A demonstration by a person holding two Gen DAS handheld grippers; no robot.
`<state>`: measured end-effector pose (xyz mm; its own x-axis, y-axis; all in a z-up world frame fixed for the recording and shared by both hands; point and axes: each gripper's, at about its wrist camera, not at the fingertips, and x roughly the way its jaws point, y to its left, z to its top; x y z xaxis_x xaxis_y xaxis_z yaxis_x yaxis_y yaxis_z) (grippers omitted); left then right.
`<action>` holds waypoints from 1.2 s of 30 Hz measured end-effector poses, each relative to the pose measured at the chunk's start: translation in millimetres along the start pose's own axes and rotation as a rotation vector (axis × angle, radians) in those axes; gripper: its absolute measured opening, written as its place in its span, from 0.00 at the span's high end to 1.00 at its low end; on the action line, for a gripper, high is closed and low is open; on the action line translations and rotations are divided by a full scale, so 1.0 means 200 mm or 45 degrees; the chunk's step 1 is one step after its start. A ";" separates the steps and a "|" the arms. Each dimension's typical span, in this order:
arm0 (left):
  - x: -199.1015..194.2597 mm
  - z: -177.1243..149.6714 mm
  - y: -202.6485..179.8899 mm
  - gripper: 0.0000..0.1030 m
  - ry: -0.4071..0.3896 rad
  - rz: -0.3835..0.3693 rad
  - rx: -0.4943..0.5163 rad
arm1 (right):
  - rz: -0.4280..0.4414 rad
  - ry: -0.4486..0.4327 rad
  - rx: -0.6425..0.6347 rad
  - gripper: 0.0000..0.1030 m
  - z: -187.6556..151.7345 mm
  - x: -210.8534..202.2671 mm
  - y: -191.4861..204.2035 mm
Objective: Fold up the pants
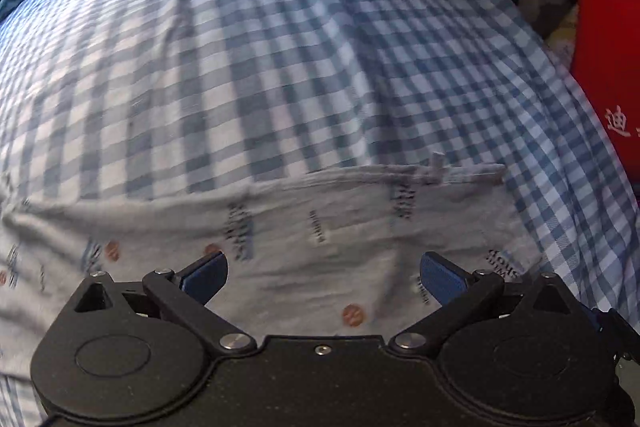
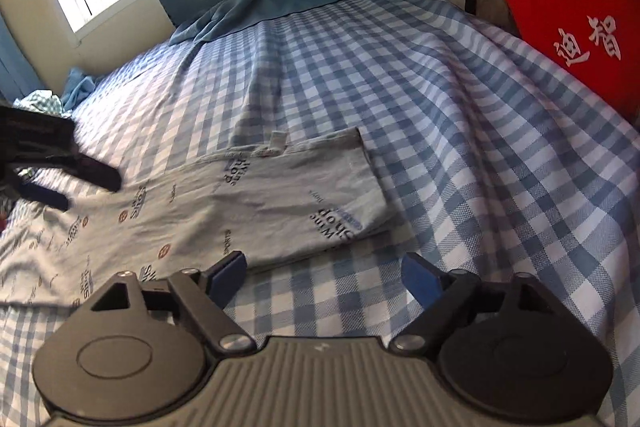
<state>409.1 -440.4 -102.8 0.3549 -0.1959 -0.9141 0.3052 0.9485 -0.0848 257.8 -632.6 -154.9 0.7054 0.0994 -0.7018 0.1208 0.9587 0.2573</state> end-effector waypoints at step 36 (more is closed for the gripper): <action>0.34 0.44 -0.50 0.23 0.240 -0.230 0.018 | -0.143 -0.130 -0.065 0.89 0.06 0.13 0.10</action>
<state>480.0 -571.2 -122.8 0.1225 -0.3108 -0.9425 0.3618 0.8983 -0.2492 287.5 -613.6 -160.0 0.7570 -0.0346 -0.6524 0.1696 0.9748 0.1450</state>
